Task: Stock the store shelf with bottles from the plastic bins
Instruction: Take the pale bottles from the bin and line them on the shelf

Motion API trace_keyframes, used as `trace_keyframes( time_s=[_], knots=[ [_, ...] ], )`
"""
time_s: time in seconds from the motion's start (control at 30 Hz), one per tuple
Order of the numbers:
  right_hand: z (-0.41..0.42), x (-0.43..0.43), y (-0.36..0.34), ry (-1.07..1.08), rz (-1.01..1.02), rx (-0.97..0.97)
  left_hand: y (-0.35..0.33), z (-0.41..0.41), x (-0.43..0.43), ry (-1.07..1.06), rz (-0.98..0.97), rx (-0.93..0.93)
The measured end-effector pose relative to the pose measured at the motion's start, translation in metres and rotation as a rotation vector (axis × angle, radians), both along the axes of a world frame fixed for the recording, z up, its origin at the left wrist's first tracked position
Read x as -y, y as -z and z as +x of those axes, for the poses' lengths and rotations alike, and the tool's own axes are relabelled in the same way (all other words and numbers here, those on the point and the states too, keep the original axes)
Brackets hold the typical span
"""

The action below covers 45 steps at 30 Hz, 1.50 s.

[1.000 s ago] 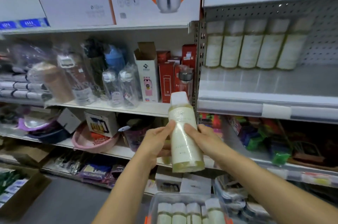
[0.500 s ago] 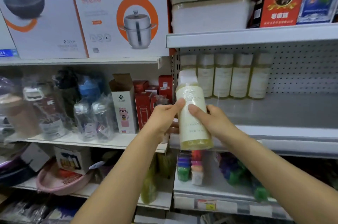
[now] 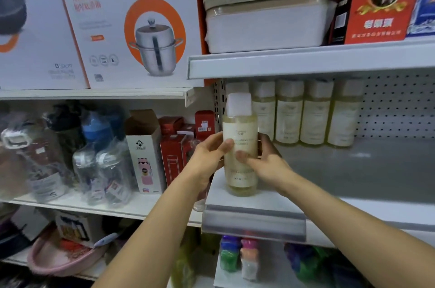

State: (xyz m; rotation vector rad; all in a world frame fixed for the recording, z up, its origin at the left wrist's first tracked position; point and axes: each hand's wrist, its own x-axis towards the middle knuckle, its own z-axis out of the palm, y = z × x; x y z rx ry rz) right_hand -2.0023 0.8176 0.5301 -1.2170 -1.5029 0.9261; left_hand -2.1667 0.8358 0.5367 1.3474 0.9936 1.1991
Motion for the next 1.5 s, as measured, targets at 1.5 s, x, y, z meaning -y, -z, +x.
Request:
trace_keyframes(
  time_s=[1.5],
  knots=[
    [0.0, -0.102, 0.014, 0.166, -0.038, 0.054, 0.023, 0.018, -0.065, -0.216, -0.237, 0.142]
  ],
)
